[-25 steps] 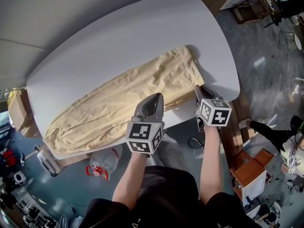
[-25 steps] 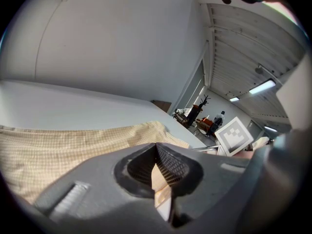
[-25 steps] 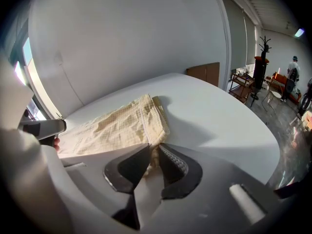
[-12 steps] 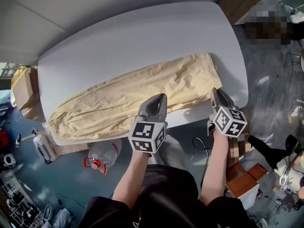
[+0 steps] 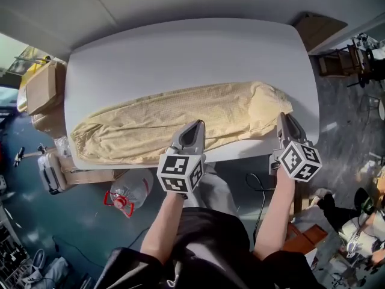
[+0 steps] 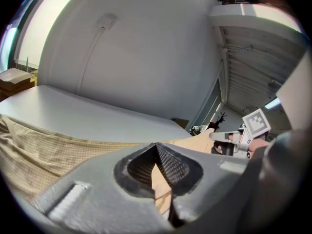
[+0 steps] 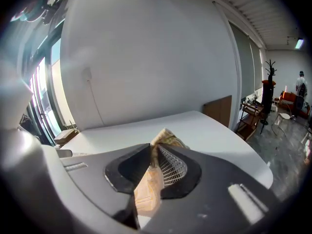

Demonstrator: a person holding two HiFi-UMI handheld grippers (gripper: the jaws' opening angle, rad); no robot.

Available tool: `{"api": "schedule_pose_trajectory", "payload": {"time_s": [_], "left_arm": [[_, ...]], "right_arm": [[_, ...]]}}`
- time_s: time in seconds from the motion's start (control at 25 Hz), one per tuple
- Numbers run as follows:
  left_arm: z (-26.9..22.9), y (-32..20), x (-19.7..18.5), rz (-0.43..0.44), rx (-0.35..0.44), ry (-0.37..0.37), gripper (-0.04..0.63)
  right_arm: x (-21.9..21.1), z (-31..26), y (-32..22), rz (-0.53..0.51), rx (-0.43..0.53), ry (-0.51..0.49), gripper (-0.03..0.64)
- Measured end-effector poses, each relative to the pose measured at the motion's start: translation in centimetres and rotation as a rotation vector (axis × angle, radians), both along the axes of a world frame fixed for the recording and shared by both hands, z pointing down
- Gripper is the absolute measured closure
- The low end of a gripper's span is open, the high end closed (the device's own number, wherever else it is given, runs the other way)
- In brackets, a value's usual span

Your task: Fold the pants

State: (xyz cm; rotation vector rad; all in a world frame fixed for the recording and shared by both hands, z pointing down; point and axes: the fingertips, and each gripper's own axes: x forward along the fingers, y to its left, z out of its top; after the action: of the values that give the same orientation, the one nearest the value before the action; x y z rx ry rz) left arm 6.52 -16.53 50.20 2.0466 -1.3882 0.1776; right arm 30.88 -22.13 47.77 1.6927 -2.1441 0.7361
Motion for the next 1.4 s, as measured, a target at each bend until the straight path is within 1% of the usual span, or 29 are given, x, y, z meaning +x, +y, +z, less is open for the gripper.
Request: {"api": "schedule_pose_trajectory", "payload": {"time_s": [0.2,0.44,0.64,0.76,0.84,0.88,0.96,1.04,1.08,1.12,1.16,1.24,1.4], "left_arm": [[-1.1,1.4,-6.5,-0.102,0.021,0.002,0.591],[-1.7,3.6,-14.4,-0.244,0.030,0.004,0.591],[-1.9,5.7,-19.6,-0.319,0.035,0.006,0.591],[-2.2,7.1,-21.9,-0.347,0.041,0.001,0.591],[-2.3,8.0,-23.2,-0.359,0.042,-0.005,0.591],[-2.2,8.6,-23.9,-0.366,0.040,-0.007,0.591],[-1.7,9.8,-25.3,-0.386,0.028,-0.010,0.591],[-1.0,11.1,-27.0,-0.418,0.008,-0.009,0.591],[-0.7,11.6,-27.7,-0.437,-0.003,-0.006,0.591],[-0.4,12.2,-28.5,-0.452,-0.012,-0.003,0.591],[-0.1,12.6,-29.1,-0.462,-0.017,-0.001,0.591],[0.2,13.4,-30.3,-0.476,-0.018,0.005,0.591],[-0.2,13.7,-31.3,-0.479,-0.002,0.013,0.591]], "right_arm": [[-5.2,-2.6,-0.4,-0.067,0.045,0.019,0.560],[-12.9,-5.3,-0.7,-0.196,0.100,0.066,0.560],[-21.2,-6.3,0.1,-0.338,0.140,0.120,0.560],[-27.5,-5.3,1.6,-0.470,0.148,0.172,0.560],[-32.0,-2.9,3.7,-0.607,0.131,0.260,0.558],[-34.2,-1.0,5.1,-0.692,0.111,0.329,0.558],[-37.9,4.0,8.8,-0.887,0.046,0.500,0.558],[-40.5,9.6,12.9,-1.077,-0.033,0.672,0.557],[-41.2,12.0,14.8,-1.147,-0.068,0.733,0.552],[-41.6,13.9,16.4,-1.195,-0.096,0.768,0.549],[-42.0,15.1,17.5,-1.223,-0.114,0.779,0.533],[-43.1,15.8,18.9,-1.244,-0.123,0.747,0.491],[-44.7,14.5,19.0,-1.216,-0.122,0.660,0.491]]}}
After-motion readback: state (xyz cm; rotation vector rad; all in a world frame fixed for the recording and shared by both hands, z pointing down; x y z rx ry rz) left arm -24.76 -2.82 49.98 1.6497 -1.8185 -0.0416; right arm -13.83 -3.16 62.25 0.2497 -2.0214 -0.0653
